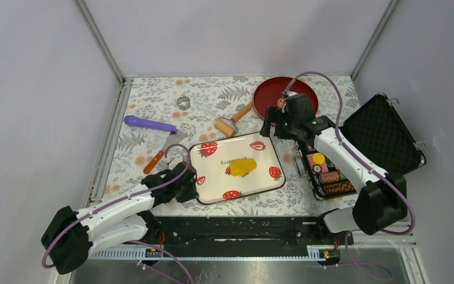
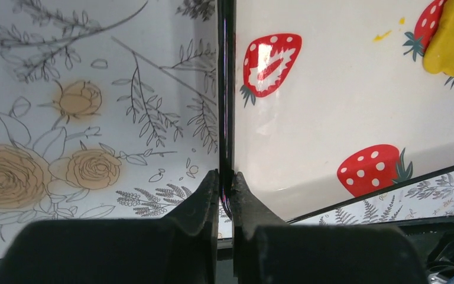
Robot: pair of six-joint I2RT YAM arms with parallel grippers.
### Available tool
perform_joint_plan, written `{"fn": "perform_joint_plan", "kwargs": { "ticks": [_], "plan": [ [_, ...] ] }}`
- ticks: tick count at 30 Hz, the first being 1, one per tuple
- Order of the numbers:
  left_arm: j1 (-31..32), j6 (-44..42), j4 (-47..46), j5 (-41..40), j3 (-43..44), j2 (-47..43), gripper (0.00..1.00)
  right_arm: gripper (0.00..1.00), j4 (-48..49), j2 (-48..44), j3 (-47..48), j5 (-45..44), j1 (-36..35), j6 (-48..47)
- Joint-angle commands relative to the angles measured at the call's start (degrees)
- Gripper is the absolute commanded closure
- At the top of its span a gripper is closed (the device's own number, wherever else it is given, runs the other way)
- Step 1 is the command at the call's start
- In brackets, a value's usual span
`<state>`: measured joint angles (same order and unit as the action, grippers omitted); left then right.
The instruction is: Roll out the dumpling wrappers from the dough
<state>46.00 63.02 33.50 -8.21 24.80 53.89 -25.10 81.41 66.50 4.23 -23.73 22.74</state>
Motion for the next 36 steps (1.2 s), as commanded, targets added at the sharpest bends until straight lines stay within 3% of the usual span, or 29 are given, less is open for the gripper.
{"fn": "perform_joint_plan", "kwargs": {
  "ticks": [1,4,10,12,21,25,33,36],
  "plan": [
    [-1.7,-9.6,0.3,-2.8,4.6,1.5,1.00,0.04,-1.7,-5.7,-4.1,3.6,0.0,1.7],
    [-2.6,-11.7,0.5,-1.6,6.2,2.1,0.87,0.04,-2.7,-8.6,-6.3,4.9,0.0,2.6],
    [-5.0,-14.4,2.4,3.1,13.1,0.6,0.28,0.02,-2.1,-15.4,-11.7,5.9,0.0,4.6],
    [-7.0,-14.8,3.1,5.0,16.5,1.7,0.16,0.01,-1.3,-16.5,-13.3,5.4,0.1,4.9],
    [-24.9,-20.0,-7.1,28.6,31.9,20.2,0.16,0.00,3.1,-16.3,-18.8,7.4,0.5,6.8],
    [-32.8,-20.8,-6.2,33.6,43.8,32.3,0.19,0.00,5.6,-13.6,-20.1,9.0,1.8,7.2],
    [-43.6,-17.0,-4.1,25.9,64.1,51.4,0.30,0.01,6.7,-9.1,-18.1,11.0,3.7,6.1],
    [-45.6,-16.6,-1.7,21.7,70.7,57.6,0.40,0.01,6.8,-7.9,-17.5,11.6,3.9,5.8]
  ]
}}
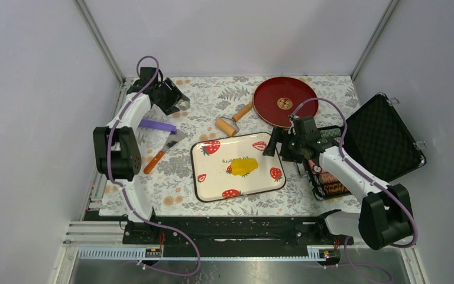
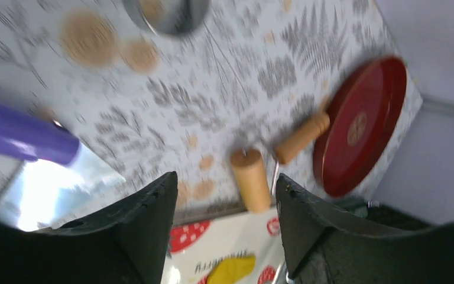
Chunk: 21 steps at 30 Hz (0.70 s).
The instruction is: Roll out the dumpling wrappers from the dough
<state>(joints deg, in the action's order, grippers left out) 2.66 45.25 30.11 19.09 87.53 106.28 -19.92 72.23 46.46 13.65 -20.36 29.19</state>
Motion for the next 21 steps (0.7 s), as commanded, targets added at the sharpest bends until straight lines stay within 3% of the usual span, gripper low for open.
{"fn": "perform_joint_plan", "kwargs": {
  "ticks": [1,4,10,21],
  "plan": [
    [-2.5,1.0,2.9,-7.6,10.2,7.3,0.41,0.01,1.6,1.8,2.8,2.4,0.6,-0.8],
    [-2.6,0.4,6.2,-11.6,17.3,13.9,0.47,0.00,1.5,3.1,3.4,3.1,0.6,-1.0],
    [-2.6,-1.1,11.9,-14.2,32.1,25.1,0.50,0.01,1.9,5.1,4.0,4.3,0.6,-1.3],
    [-4.5,-0.9,13.0,-13.6,36.8,32.5,0.69,0.01,1.8,7.2,4.8,5.2,0.8,-1.9]
  ]
}}
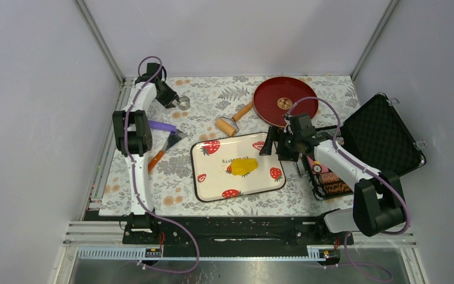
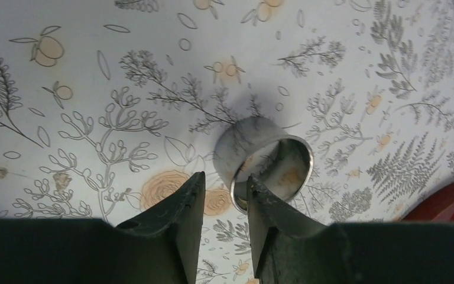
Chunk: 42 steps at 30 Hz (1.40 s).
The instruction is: Roll out the dumpling wrappers from the dough
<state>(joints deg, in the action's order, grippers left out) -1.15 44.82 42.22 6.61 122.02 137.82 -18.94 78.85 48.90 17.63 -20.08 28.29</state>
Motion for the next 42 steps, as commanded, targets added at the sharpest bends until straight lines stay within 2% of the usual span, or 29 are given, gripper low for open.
{"fn": "perform_joint_plan", "kwargs": {
  "ticks": [1,6,7,16,21,28,34,42],
  "plan": [
    [-0.7,-0.5,0.8,-0.9,2.1,1.1,0.73,0.01,0.8,0.8,2.4,1.2,0.5,-1.1],
    [-0.8,-0.6,0.0,-0.4,1.5,1.1,0.98,0.01,0.8,1.2,2.6,1.9,0.6,-1.3],
    [-0.7,-0.7,-0.1,-0.3,1.3,0.8,1.00,0.01,0.9,1.1,2.6,1.9,0.6,-1.3],
    [-0.3,-2.0,-3.1,1.4,-4.4,-8.5,1.00,0.01,0.7,-0.1,2.5,3.3,0.6,-0.6],
    [0.9,-4.5,-7.0,1.8,-14.8,-19.8,1.00,0.01,-0.9,-3.1,3.0,5.1,0.6,-0.6],
    [7.9,-9.1,-7.0,0.5,-31.1,-38.1,1.00,0.01,-4.6,-9.8,1.4,4.0,0.6,-0.8],
    [15.0,-8.0,-7.2,1.2,-47.3,-55.2,1.00,0.01,-6.8,-17.0,-3.2,4.1,0.6,1.5],
    [29.0,2.6,-9.5,-2.4,-66.0,-71.0,1.00,0.00,-12.1,-24.6,-7.9,2.2,0.6,3.8]
  ]
}}
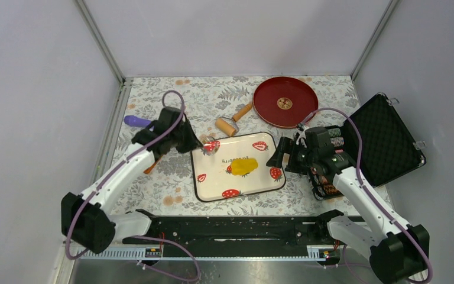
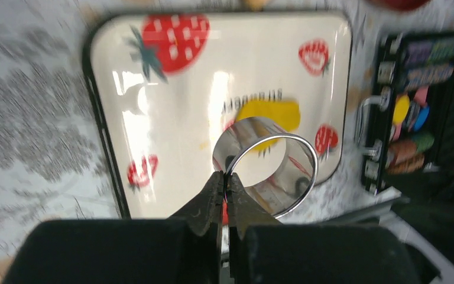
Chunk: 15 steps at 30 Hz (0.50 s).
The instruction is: Roll out the dumpling wrappers from the dough
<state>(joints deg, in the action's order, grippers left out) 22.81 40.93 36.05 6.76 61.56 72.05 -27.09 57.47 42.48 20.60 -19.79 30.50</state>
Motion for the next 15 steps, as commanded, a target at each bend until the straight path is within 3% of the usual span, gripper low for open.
{"fn": "perform_joint_plan", "kwargs": {
  "ticks": [1,8,15],
  "plan": [
    [6.8,8.0,-4.2,-3.1,-7.1,-5.9,1.00,0.01,-4.5,-3.9,-1.7,-1.6,0.3,1.7],
    [16.5,12.2,-6.1,-7.3,-7.8,-0.5,1.00,0.00,-5.2,-5.0,-4.6,-3.5,0.3,3.0],
    [19.8,12.0,-7.2,-9.2,-3.0,9.9,1.00,0.00,-4.6,-4.2,-6.0,-4.7,0.3,2.3]
  ]
}}
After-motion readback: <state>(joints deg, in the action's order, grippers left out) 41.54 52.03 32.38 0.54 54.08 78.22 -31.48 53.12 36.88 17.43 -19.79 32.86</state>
